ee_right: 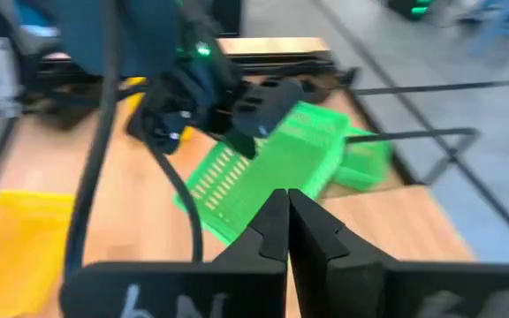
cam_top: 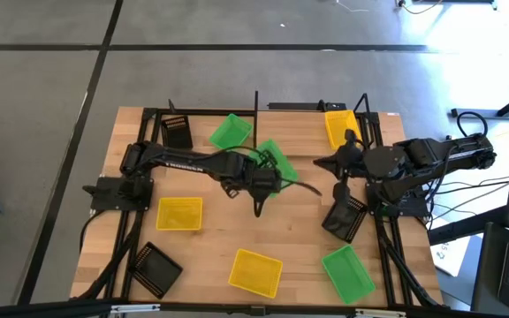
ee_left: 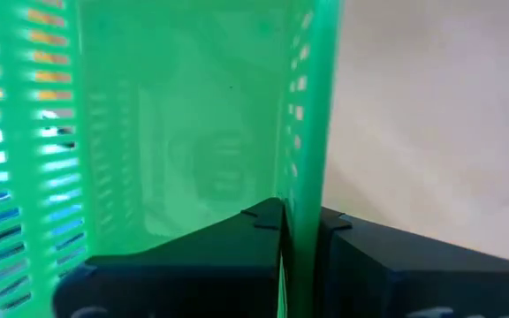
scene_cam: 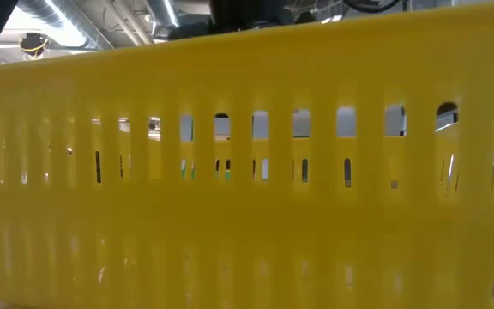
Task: Stack baskets on shelf by color
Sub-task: Put the bottom green basket on the shelf
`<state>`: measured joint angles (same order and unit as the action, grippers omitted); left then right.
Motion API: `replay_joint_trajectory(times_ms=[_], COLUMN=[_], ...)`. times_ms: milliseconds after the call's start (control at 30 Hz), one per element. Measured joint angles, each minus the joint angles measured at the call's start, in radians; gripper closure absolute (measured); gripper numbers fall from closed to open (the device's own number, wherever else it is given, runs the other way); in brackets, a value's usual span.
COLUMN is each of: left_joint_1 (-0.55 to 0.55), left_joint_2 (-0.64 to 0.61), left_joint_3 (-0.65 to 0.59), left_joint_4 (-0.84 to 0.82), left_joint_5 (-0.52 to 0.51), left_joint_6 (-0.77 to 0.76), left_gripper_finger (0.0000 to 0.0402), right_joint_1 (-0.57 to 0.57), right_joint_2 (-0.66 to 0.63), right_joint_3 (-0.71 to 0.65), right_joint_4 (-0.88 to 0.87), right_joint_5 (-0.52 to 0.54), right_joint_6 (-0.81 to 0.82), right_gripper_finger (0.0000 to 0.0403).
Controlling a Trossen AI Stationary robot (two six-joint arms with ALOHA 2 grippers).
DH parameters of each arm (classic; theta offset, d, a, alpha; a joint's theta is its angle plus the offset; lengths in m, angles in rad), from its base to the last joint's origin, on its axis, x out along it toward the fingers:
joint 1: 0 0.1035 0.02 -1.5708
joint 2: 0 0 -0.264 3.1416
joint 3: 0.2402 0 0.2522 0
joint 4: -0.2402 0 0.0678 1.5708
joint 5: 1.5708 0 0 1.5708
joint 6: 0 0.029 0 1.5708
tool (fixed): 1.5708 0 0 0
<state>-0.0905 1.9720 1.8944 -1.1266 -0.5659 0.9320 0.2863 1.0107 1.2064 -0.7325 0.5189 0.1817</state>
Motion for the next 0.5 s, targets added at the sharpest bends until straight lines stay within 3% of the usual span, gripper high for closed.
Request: replay_joint_trajectory(times_ms=[233, 367, 500], left_joint_1=[0.076, 0.117, 0.148], left_joint_2=[0.000, 0.000, 0.000], left_joint_3=[0.001, 0.001, 0.001], left_joint_4=[0.080, 0.173, 0.263], left_joint_5=[-0.232, -0.238, -0.233], left_joint_6=[0.145, 0.271, 0.373], left_gripper_finger=[0.0402, 0.0402, 0.0401], right_joint_1=[-0.017, -0.056, -0.112], right_joint_2=[0.001, 0.001, 0.001], right_joint_3=[0.000, 0.000, 0.000], right_joint_4=[-0.012, -0.028, -0.067], right_joint_5=[0.255, 0.332, 0.336], right_joint_6=[-0.004, 0.022, 0.106], right_gripper_finger=[0.0402, 0.0402, 0.0402])
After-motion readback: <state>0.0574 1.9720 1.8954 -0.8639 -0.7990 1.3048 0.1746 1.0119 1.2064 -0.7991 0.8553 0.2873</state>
